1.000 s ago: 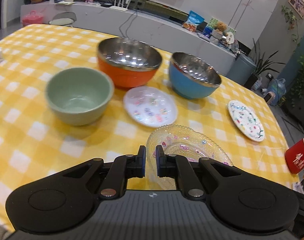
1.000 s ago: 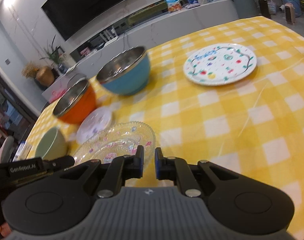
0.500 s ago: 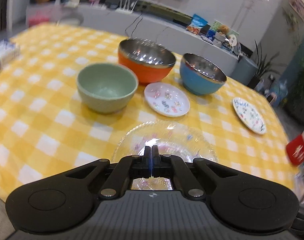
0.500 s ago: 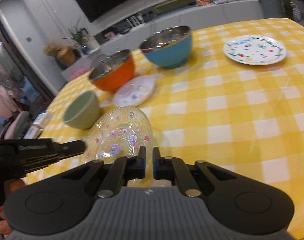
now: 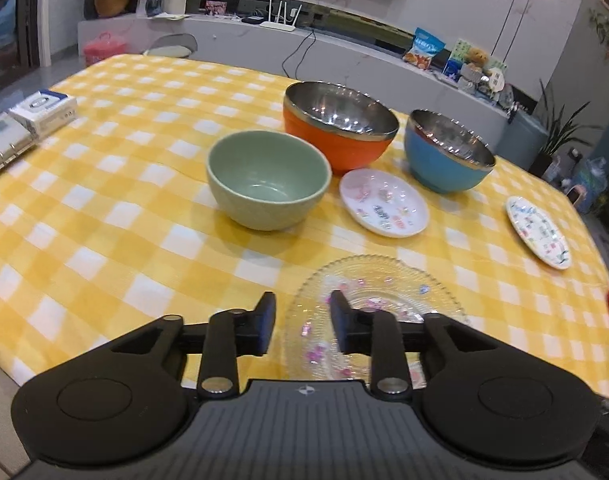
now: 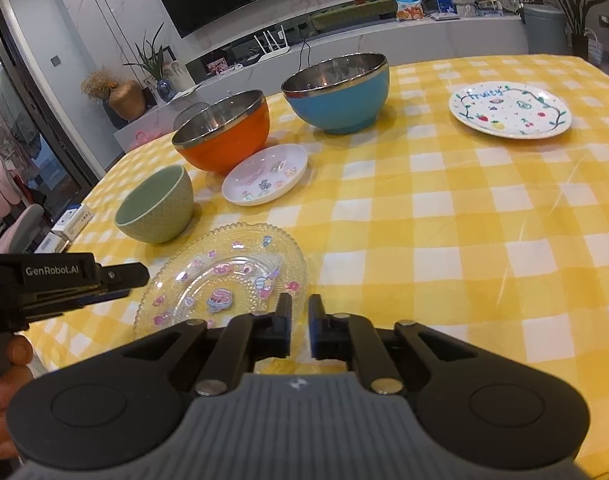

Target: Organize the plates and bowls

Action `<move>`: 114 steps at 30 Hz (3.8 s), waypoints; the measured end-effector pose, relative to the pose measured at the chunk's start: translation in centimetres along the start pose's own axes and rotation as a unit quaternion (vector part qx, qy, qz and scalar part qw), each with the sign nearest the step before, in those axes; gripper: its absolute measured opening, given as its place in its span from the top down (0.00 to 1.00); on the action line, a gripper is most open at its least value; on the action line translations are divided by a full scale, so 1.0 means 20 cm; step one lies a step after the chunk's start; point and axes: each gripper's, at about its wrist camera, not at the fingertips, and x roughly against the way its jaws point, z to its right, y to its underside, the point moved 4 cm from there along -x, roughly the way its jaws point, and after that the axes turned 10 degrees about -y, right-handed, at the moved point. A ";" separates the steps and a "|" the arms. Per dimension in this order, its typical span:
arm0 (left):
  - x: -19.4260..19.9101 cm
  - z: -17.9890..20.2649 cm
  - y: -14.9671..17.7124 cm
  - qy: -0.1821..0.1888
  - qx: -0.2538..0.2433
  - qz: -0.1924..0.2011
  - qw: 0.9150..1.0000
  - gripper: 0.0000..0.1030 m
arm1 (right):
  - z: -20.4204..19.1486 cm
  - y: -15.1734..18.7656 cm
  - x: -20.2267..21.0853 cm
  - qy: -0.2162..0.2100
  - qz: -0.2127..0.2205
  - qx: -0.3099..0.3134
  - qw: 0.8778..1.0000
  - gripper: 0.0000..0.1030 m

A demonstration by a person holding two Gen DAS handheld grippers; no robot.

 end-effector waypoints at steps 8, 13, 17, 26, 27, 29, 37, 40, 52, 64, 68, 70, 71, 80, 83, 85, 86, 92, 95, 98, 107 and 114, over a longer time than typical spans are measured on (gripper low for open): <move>-0.05 0.00 0.04 0.023 0.000 -0.031 0.999 0.66 | 0.01 0.01 -0.01 -0.021 -0.008 -0.021 1.000 0.76; -0.05 0.00 0.05 0.005 -0.003 -0.037 0.999 0.81 | 0.03 0.03 -0.04 -0.044 -0.019 -0.056 0.997 0.86; -0.03 -0.01 0.03 -0.001 -0.001 -0.037 0.999 0.83 | 0.02 0.03 -0.03 -0.044 -0.021 -0.060 0.997 0.91; 0.01 0.04 0.04 0.001 -0.039 -0.023 0.999 0.94 | -0.03 0.06 -0.04 -0.044 -0.037 -0.043 0.997 0.91; 0.01 0.03 0.04 0.003 -0.035 -0.022 0.999 0.94 | -0.04 0.06 -0.04 -0.042 -0.036 -0.037 0.998 0.91; 0.02 0.02 0.03 0.010 -0.024 -0.018 0.999 0.90 | -0.05 0.04 -0.02 -0.036 -0.030 -0.020 0.999 0.88; 0.14 0.12 -0.05 0.041 -0.019 0.046 0.998 0.31 | -0.03 -0.06 0.09 0.020 0.012 0.033 0.999 0.63; 0.15 0.19 -0.08 0.058 -0.009 0.045 0.997 0.30 | 0.03 -0.12 0.14 0.058 0.033 0.030 0.997 0.53; 0.08 0.52 -0.18 0.141 0.007 0.064 0.988 0.34 | 0.36 -0.31 0.33 0.184 0.119 -0.036 0.975 0.47; -0.06 0.94 -0.19 0.096 -0.114 0.099 0.984 0.34 | 0.67 -0.41 0.30 0.212 0.129 -0.093 0.964 0.37; -0.13 1.02 -0.20 0.104 -0.112 0.087 0.984 0.35 | 0.76 -0.44 0.27 0.212 0.140 -0.111 0.961 0.36; -0.18 1.04 -0.21 0.110 -0.104 0.070 0.986 0.34 | 0.80 -0.46 0.24 0.210 0.142 -0.116 0.960 0.36; -0.20 1.05 -0.21 0.118 -0.097 0.060 0.986 0.34 | 0.81 -0.47 0.23 0.209 0.144 -0.116 0.960 0.36; -0.38 1.20 -0.27 0.149 -0.077 0.032 0.985 0.32 | 0.94 -0.55 0.12 0.197 0.147 -0.121 0.962 0.37; -0.42 1.24 -0.28 0.148 -0.083 0.030 0.985 0.30 | 0.98 -0.58 0.10 0.196 0.150 -0.124 0.961 0.37; -0.46 1.26 -0.28 0.149 -0.081 0.024 0.985 0.30 | 1.00 -0.61 0.08 0.194 0.151 -0.124 0.961 0.38; -0.48 1.26 -0.28 0.148 -0.077 0.020 0.986 0.30 | 1.02 -0.62 0.08 0.194 0.150 -0.124 0.961 0.38; -0.54 1.29 -0.28 0.141 -0.072 0.012 0.987 0.30 | 1.10 -0.64 0.05 0.189 0.153 -0.135 0.960 0.41; -0.56 1.30 -0.28 0.141 -0.074 0.014 0.987 0.31 | 1.12 -0.64 0.03 0.184 0.155 -0.137 0.961 0.45; -0.56 1.32 -0.28 0.140 -0.082 0.019 0.987 0.35 | 1.11 -0.64 0.01 0.177 0.154 -0.128 0.964 0.53; -0.54 1.36 -0.28 0.159 -0.082 0.000 0.984 0.77 | 1.09 -0.62 0.00 0.189 0.153 -0.129 0.961 0.84; -0.49 1.33 -0.25 0.162 -0.096 -0.003 0.982 0.81 | 1.06 -0.60 0.04 0.186 0.147 -0.148 0.960 0.88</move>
